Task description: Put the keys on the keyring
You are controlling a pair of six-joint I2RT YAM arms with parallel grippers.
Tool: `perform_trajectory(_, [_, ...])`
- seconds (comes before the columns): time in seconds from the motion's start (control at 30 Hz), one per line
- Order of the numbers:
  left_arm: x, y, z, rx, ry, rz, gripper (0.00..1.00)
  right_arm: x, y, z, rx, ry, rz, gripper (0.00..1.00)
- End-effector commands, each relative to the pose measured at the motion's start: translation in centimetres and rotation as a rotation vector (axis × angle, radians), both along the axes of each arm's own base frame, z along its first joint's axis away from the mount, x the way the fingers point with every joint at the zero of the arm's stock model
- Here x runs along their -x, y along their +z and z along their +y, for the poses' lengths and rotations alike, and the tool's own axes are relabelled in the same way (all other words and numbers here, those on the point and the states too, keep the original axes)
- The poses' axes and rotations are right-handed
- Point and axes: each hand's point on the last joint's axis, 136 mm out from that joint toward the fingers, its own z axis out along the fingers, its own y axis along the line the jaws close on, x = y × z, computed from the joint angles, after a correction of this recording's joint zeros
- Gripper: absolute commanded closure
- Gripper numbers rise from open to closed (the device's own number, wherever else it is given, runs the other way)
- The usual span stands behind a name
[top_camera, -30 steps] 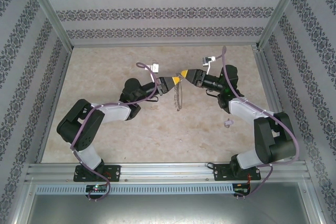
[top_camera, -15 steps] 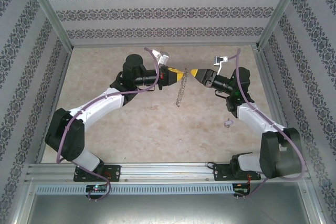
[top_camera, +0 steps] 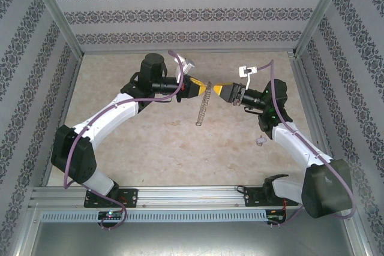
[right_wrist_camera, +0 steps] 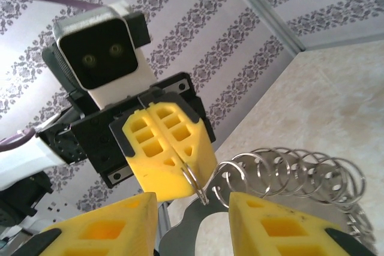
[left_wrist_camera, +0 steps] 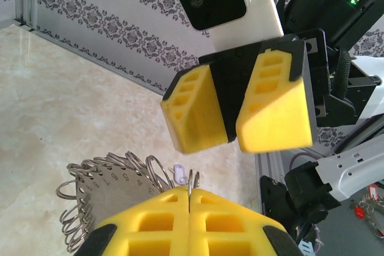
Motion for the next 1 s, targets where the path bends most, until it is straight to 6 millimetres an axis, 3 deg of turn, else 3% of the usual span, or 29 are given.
perform_trajectory(0.0, [0.4,1.8,0.3,0.015,-0.038,-0.054,1.00,0.6,1.9,0.8,0.002,0.042,-0.087,0.62])
perform_trajectory(0.63, [1.1,2.8,0.2,0.034,-0.082,-0.052,1.00,0.7,1.4,2.2,0.007,0.083,-0.080,0.68])
perform_trajectory(0.77, [1.1,2.8,0.1,0.034,-0.090,-0.048,1.00,0.8,1.7,2.4,0.006,0.091,-0.088,0.75])
perform_trajectory(0.97, [1.1,2.7,0.0,0.033,-0.102,-0.035,1.00,0.9,1.9,2.7,0.007,0.103,-0.097,0.99])
